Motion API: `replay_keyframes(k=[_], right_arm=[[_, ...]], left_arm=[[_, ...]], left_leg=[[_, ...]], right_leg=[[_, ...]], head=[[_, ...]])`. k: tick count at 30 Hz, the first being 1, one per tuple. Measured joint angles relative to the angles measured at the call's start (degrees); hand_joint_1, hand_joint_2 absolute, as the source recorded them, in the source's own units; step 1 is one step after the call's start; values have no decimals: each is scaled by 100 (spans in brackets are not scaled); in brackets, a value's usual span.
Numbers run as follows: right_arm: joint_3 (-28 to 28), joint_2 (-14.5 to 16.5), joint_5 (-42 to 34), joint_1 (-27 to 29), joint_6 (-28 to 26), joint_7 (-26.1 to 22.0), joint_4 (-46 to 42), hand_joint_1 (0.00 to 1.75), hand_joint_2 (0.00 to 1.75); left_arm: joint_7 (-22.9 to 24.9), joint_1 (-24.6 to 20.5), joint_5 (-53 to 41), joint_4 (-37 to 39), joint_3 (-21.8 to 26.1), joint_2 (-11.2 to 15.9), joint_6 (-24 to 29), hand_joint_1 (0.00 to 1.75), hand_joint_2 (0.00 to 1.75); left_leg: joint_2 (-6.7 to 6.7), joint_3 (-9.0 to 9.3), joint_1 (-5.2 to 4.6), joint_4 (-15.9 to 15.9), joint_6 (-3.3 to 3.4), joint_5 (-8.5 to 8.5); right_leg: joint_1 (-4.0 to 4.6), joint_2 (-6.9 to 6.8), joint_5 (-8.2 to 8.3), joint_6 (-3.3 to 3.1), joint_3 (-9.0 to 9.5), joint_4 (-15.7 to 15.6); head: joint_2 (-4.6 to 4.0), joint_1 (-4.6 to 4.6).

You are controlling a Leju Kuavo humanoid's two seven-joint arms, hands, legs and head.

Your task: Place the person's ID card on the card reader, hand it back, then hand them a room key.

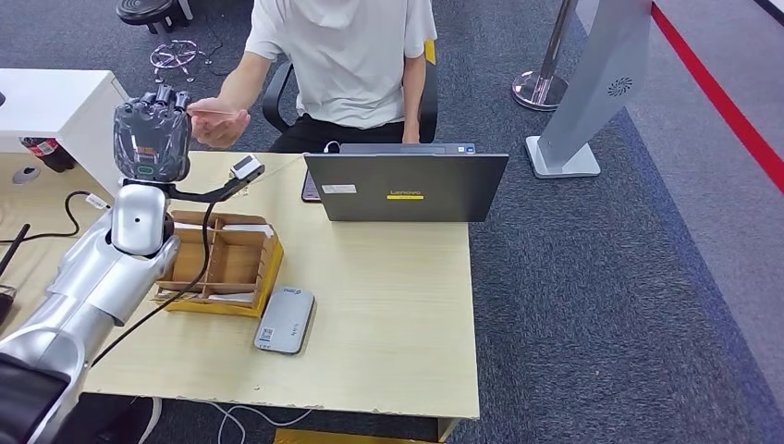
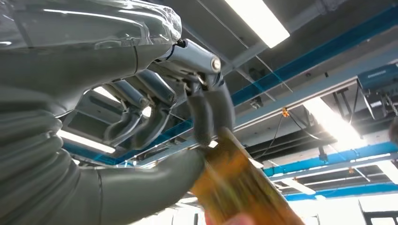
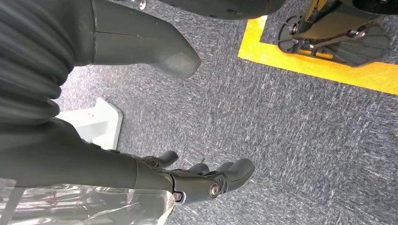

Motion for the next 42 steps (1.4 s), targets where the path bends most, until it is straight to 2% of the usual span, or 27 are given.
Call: replay_keyframes(k=[11,17,20,23,26,28,30,33,35,38,42], right_arm=[[0,19,2,-1,-194,56,52,0,175],[0,20,-39,5,-215,63,62,0,175],[-5,27,-88,5,-263,72,65,0,175],[-35,50,-185,11,-340,51,66,0,175],[-111,78,-295,26,-431,-41,69,0,175],[-158,89,-331,39,-470,-80,72,0,175],[-187,94,-339,46,-488,-93,75,0,175],[-234,99,-366,32,-502,-111,76,0,175],[-281,105,-443,22,-534,-163,76,0,175],[-377,126,-561,35,-601,-249,76,0,175],[-487,153,-626,49,-621,-289,79,0,175]], left_arm=[[-426,75,3,330,263,-41,223,0,175],[-1021,401,22,257,1002,-161,385,0,175],[-1415,726,278,-77,1356,-196,402,0,175],[-2158,1429,1181,-817,1921,-207,407,0,175],[-3112,2301,2531,-1598,2748,-202,407,0,175],[-3582,2812,3158,-2011,3306,-201,396,0,175],[-3831,3156,3358,-2310,3762,-208,376,0,175],[-3951,3449,3645,-2610,4197,-231,261,0,175],[-4098,3742,4516,-2810,4487,-237,-42,0,175],[-4612,4360,6164,-3010,5204,-267,-896,0,175],[-5247,4842,6887,-3009,6491,-499,-2065,0,175]], left_leg=[[-1,-3,0,-1,0,0],[0,-3,0,-1,0,0],[4,-3,-1,-3,-3,-2],[29,2,-1,-9,-8,-13],[58,11,-1,-13,-10,-27],[62,12,2,-14,-13,-31],[46,8,4,-14,-14,-33],[24,3,5,-17,-14,-32],[36,8,3,-20,-18,-38],[72,26,3,-22,-22,-53],[54,19,8,-21,-19,-56]], right_leg=[[0,-1,0,0,0,1],[0,2,0,0,-2,1],[0,5,-1,-1,0,1],[-1,32,-2,-2,-3,2],[-1,60,-9,-5,-8,1],[-1,65,-16,-7,-12,0],[0,52,-22,-7,-13,-1],[1,29,-26,-8,-3,1],[1,40,-26,-9,4,3],[1,75,-31,-13,4,2],[4,57,-47,-11,5,0]], head=[[0,1],[0,0],[0,0],[0,3],[0,3],[0,-3],[0,-10],[0,-8],[0,-3],[0,-9],[0,-12]])
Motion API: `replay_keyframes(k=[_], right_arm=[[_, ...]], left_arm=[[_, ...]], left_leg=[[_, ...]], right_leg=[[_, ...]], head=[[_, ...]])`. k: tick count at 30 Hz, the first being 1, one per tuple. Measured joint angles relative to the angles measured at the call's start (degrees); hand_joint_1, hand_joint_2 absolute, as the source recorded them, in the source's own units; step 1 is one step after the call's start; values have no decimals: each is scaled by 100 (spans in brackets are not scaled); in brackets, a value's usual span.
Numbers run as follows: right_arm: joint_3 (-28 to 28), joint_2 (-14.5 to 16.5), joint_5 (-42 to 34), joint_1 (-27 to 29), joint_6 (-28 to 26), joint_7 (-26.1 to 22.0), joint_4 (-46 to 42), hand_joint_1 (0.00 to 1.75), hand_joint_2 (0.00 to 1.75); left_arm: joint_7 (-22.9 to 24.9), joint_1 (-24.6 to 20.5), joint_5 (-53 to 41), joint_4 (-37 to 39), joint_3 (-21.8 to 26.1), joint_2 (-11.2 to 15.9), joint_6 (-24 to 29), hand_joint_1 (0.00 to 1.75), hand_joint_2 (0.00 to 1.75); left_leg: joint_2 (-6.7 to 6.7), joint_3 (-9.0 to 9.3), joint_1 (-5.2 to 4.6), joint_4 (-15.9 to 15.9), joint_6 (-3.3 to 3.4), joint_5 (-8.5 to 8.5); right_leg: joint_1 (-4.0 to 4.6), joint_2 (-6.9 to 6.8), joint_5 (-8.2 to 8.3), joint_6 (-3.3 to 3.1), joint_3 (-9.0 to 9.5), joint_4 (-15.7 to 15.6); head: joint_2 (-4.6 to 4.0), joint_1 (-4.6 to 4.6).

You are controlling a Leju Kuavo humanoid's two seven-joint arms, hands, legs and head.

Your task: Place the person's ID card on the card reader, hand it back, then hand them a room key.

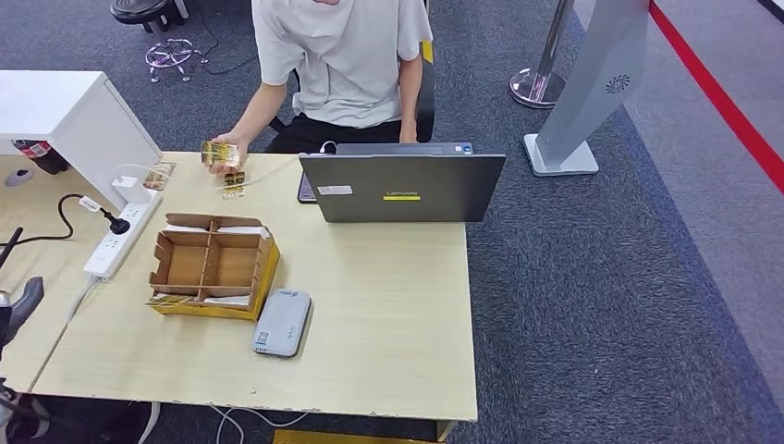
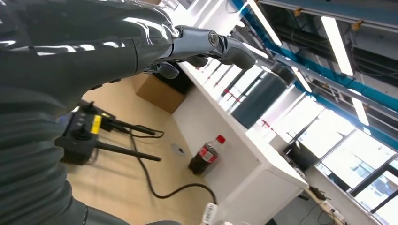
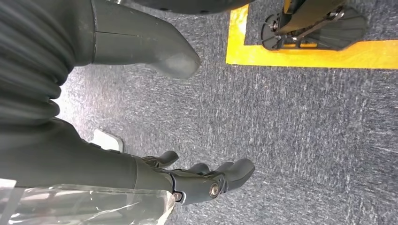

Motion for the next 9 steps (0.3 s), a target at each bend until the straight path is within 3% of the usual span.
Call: replay_keyframes(k=[5,9], right_arm=[[-87,39,28,0,13,50,2,0,175],[-97,66,104,-3,20,66,4,0,175]], left_arm=[[83,32,678,558,1796,-494,-1418,0,175],[221,-73,1132,1533,2840,-836,-1960,0,175]], left_leg=[[-8,1,-2,-1,3,-5],[-13,2,-3,0,4,-6]], right_leg=[[-2,-8,-7,4,6,-2],[-3,-14,-8,4,7,-5]], head=[[0,0],[0,1]])
